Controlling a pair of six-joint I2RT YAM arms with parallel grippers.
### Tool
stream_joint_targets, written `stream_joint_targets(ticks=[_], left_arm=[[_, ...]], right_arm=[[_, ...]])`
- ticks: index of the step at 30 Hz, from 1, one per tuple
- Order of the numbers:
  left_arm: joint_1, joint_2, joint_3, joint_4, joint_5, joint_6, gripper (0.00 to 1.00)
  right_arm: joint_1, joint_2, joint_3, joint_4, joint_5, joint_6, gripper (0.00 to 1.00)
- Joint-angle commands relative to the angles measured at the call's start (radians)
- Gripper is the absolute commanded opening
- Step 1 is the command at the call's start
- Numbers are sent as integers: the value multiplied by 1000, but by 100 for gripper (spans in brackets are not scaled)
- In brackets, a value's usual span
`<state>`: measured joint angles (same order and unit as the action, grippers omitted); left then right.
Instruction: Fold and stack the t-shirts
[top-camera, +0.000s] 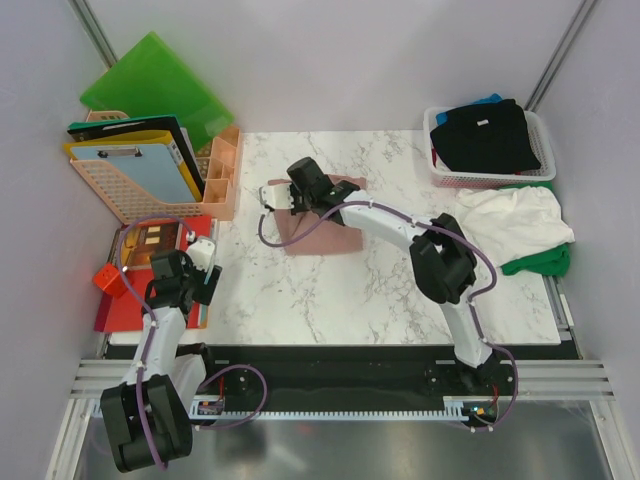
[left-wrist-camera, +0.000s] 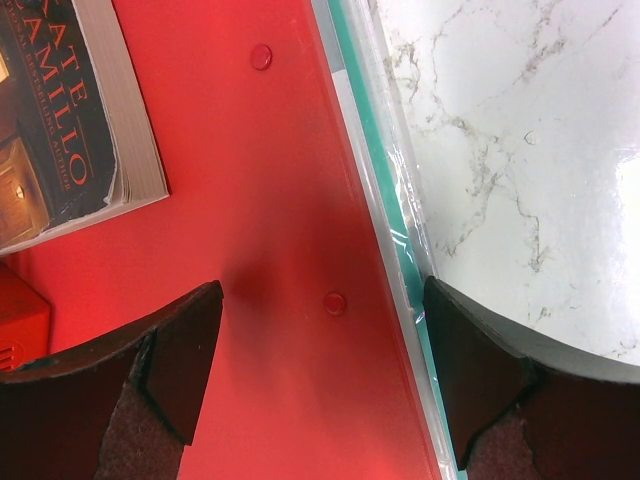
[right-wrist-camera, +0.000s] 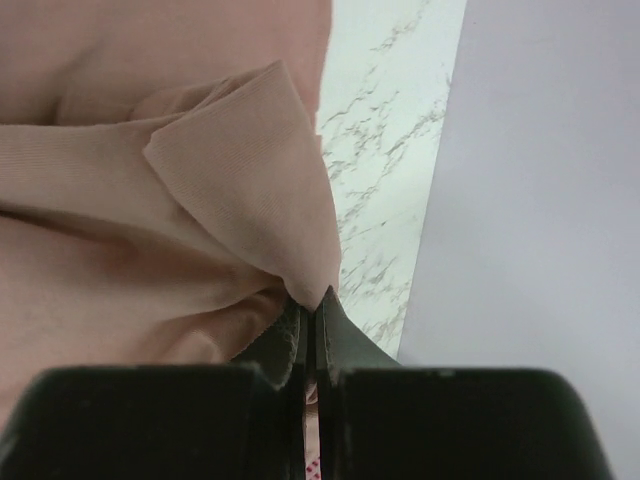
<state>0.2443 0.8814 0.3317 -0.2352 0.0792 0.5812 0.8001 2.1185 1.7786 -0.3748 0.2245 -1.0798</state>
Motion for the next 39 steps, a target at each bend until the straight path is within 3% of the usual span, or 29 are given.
stream_joint_targets(ticks=[1,7,15,17,18,19,21,24,31,34,36,38,39], left_arm=[[0,25,-22,-38,-62,-7,88],[0,34,-20,-36,-73,-12,88],[1,45,-20,-35,-71,-12,88],[1,56,-17,-33,-65,-12,88],[1,56,-16,-33,-67,-12,88],[1,57,-17,-33,-65,-14,88],[3,56,-17,-35,-67,-14,88],[0,53,-19,-35,-62,-14,88],[1,54,-17,-33,-52,-11,88],[1,56,-17,-33,-45,-9,88],[1,57,-17,-33,-39,-7,88],[1,56,-17,-33,-38,-7,88],[1,57,-17,-33,-36,-7,88]], right_arm=[[-38,93,149,27,-19,-78,0],[-70,250,347,25,-33,-117,0],[-88,325,346,157,9,-98,4],[-88,313,315,175,22,-92,32],[-88,305,306,195,32,-92,58],[-87,301,279,215,42,-89,71],[-87,282,256,273,90,-78,85],[-82,244,216,333,153,-24,97],[-55,129,219,315,426,213,98],[-52,45,217,208,464,341,98],[-52,-14,258,20,428,436,98],[-58,-38,304,-143,251,621,98],[-59,-55,327,-309,145,665,98]])
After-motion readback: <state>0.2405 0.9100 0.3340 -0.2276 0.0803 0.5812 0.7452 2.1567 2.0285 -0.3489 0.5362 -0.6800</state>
